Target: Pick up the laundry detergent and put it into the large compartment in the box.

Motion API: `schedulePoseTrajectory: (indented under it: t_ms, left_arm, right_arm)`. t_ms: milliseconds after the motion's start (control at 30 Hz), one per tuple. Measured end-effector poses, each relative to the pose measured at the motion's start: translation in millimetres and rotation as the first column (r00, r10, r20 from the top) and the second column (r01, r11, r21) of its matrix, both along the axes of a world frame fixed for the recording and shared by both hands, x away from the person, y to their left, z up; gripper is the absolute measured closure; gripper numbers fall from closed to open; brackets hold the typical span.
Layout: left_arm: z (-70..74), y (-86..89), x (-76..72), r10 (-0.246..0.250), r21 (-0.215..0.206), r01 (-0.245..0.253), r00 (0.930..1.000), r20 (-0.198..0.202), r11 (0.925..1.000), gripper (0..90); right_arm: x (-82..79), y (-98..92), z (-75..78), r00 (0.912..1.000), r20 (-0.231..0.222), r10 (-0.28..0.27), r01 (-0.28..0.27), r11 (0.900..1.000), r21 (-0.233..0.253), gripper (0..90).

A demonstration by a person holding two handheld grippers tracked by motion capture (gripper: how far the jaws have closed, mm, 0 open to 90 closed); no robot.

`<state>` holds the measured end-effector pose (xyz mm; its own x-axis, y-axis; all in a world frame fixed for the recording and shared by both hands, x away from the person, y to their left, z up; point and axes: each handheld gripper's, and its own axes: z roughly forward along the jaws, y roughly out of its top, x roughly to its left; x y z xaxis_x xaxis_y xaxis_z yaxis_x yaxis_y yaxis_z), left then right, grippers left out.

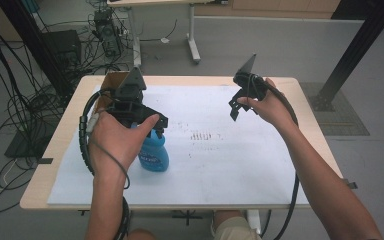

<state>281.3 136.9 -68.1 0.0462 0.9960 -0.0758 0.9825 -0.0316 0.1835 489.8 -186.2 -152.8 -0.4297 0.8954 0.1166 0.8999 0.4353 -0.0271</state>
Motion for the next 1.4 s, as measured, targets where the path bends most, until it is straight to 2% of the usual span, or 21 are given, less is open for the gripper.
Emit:
schedulePoseTrajectory:
  t_ms: [500,967,1200,1267,1300,1367,1400]
  left_arm:
    - [2.7,3.0,4.0,-0.039,-0.009,0.039,0.9992,-0.004,0.9992,5.8]
    - [3.5,-0.3,8.8,-0.082,0.001,0.082,0.9966,-0.009,0.9966,5.8]
    - [8.3,-4.3,9.1,-0.147,0.018,0.147,0.9891,0.004,0.9890,5.5]
    - [10.6,-4.9,8.3,-0.179,0.027,0.179,0.9837,0.012,0.9835,5.4]
    - [10.6,-4.9,8.3,-0.179,0.027,0.179,0.9837,0.012,0.9835,5.3]
    - [13.1,-5.3,7.1,-0.218,0.033,0.217,0.9757,0.023,0.9756,5.3]
    - [13.1,-5.3,7.1,-0.218,0.033,0.217,0.9757,0.023,0.9756,5.2]
  right_arm:
    - [-0.4,1.1,-0.2,1.0000,0.001,-0.003,0.003,1.000,0.000,10.9]
    - [-1.0,-0.4,0.7,1.0000,0.002,-0.008,0.008,1.000,0.001,10.9]
    - [-1.2,-1.0,0.9,1.0000,0.002,-0.007,0.007,1.000,0.000,10.9]
    - [-1.8,-2.1,1.3,1.0000,0.003,-0.009,0.009,1.000,0.002,10.9]
    - [-1.8,-2.1,1.3,1.0000,0.003,-0.009,0.009,1.000,0.002,10.9]
    - [-2.5,-3.1,1.8,0.9999,0.003,-0.014,0.014,1.000,0.005,10.9]
    - [-2.4,-3.4,1.9,0.9999,0.003,-0.014,0.014,1.000,0.006,10.9]
